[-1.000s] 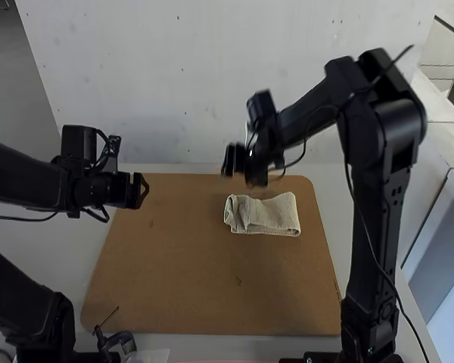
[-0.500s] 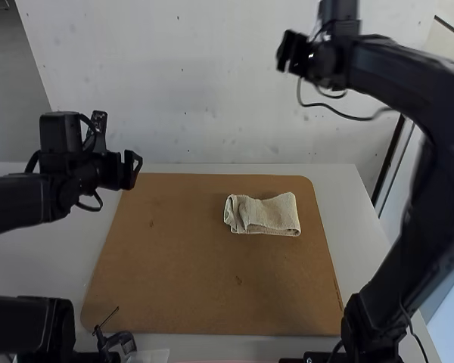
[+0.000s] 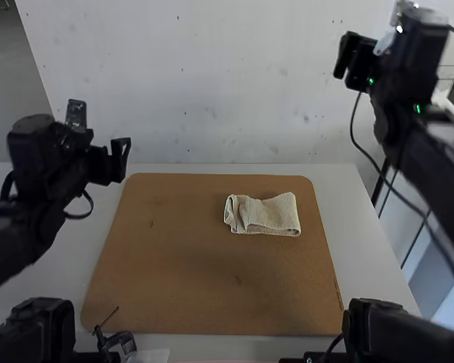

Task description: Fold the towel.

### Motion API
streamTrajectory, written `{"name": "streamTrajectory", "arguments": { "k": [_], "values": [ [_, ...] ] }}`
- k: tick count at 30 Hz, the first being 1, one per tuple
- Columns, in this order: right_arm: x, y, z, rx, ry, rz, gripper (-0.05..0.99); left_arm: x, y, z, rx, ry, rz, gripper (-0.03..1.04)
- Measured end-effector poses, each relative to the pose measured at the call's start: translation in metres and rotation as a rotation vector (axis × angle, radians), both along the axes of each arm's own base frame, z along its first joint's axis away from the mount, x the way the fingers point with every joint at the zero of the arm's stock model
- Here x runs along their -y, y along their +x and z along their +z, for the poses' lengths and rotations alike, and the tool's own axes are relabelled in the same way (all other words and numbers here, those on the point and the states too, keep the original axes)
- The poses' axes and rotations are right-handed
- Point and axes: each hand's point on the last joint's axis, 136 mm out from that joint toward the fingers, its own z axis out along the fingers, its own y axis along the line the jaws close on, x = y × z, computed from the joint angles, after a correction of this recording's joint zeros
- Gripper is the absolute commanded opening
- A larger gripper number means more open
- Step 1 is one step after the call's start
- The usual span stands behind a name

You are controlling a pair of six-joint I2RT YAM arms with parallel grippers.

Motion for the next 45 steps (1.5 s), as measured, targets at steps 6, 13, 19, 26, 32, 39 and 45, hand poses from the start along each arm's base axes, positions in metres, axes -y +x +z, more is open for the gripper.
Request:
{"name": "streamTrajectory", "arguments": {
  "k": [6, 13, 19, 26, 32, 39, 45],
  "values": [
    [0.012, -0.057, -0.044, 0.135, -0.018, -0.051, 0.97, -0.002, -0.025, -0.003, 0.095, 0.014, -0.001, 0.95],
    [-0.007, -0.089, -0.154, 0.093, -0.103, 0.025, 0.97, 0.009, -0.052, -0.006, 0.243, 0.049, -0.052, 0.96],
    [-0.027, -0.093, -0.188, -0.040, -0.106, 0.122, 0.97, 0.019, -0.057, -0.009, 0.271, 0.088, -0.109, 0.99],
    [-0.026, -0.094, -0.209, -0.127, -0.052, 0.117, 0.97, 0.015, -0.055, -0.022, 0.220, 0.100, -0.086, 0.99],
    [-0.026, -0.094, -0.209, -0.128, -0.038, 0.116, 0.97, -0.017, -0.054, -0.040, 0.136, 0.064, 0.055, 0.99],
    [-0.026, -0.094, -0.209, -0.129, -0.038, 0.116, 0.97, -0.019, -0.058, -0.037, 0.143, 0.011, 0.070, 0.99],
    [-0.026, -0.094, -0.209, -0.129, -0.038, 0.116, 0.97, -0.019, -0.058, -0.037, 0.142, 0.005, 0.070, 0.99]
  ]
}}
